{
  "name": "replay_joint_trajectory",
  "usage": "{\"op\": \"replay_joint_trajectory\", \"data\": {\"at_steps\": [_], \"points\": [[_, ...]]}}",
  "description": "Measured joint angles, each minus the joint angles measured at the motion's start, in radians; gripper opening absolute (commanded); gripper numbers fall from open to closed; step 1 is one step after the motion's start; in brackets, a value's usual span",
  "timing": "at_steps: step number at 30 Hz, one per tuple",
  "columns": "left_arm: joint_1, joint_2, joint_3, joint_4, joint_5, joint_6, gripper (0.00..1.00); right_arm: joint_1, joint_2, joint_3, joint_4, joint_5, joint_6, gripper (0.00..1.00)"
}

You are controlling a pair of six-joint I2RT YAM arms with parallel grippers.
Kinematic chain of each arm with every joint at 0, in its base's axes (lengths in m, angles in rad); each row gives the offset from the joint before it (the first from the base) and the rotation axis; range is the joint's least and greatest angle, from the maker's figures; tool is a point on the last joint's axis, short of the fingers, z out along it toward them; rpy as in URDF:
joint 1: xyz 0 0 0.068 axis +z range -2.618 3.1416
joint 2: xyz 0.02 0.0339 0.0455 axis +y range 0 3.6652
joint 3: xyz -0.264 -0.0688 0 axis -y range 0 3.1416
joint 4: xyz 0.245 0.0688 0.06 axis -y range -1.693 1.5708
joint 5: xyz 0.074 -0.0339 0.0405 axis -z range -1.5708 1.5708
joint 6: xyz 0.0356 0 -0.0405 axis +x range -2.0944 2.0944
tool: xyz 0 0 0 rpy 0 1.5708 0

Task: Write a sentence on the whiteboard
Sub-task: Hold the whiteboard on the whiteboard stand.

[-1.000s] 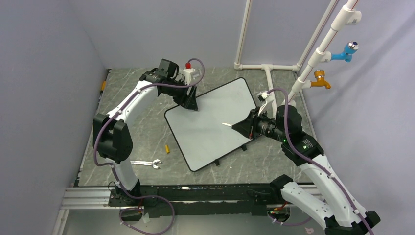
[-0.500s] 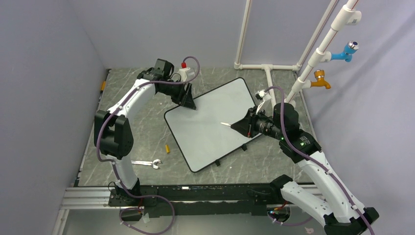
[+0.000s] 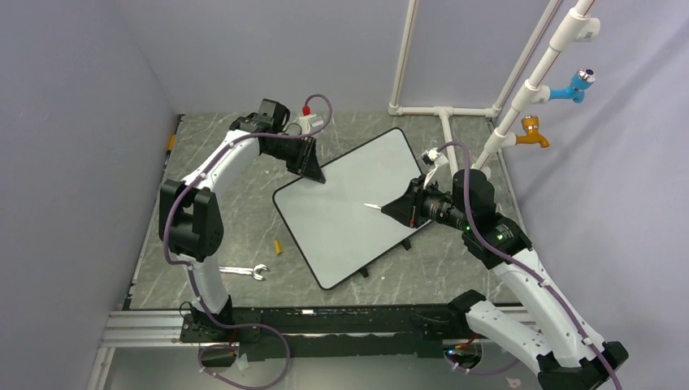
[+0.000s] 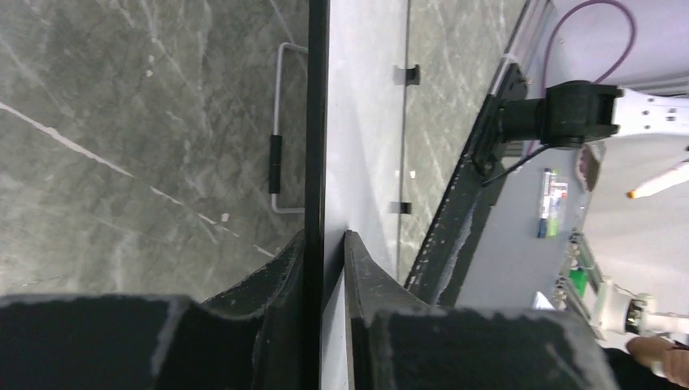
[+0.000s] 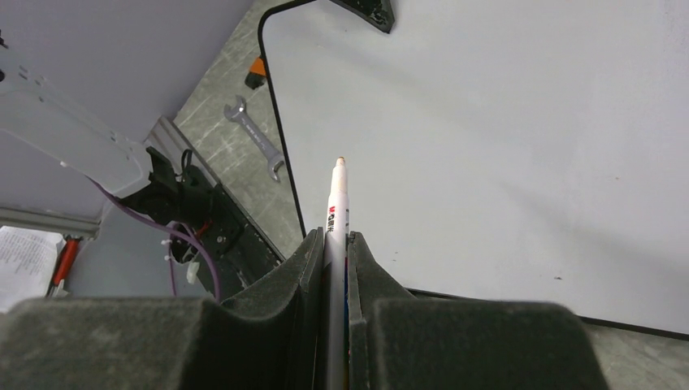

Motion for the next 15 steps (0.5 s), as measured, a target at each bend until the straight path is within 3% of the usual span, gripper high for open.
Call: {"op": "replay_joint_trajectory", "data": {"at_steps": [3, 6, 15], "points": [[0.001, 0.001, 0.01, -0.016, 0.043, -0.021, 0.01, 0.0, 0.002, 0.0, 0.008, -0.004, 0.0, 0.0], [-0.001, 0.001, 0.023, -0.035, 0.093, -0.053, 0.0, 0.0, 0.004, 0.0, 0.02, -0.016, 0.0, 0.0], [-0.016, -0.02, 0.018, -0.031, 0.059, -0.087, 0.0, 0.065, 0.047, 0.0, 0.081, -0.035, -0.01, 0.0]]}}
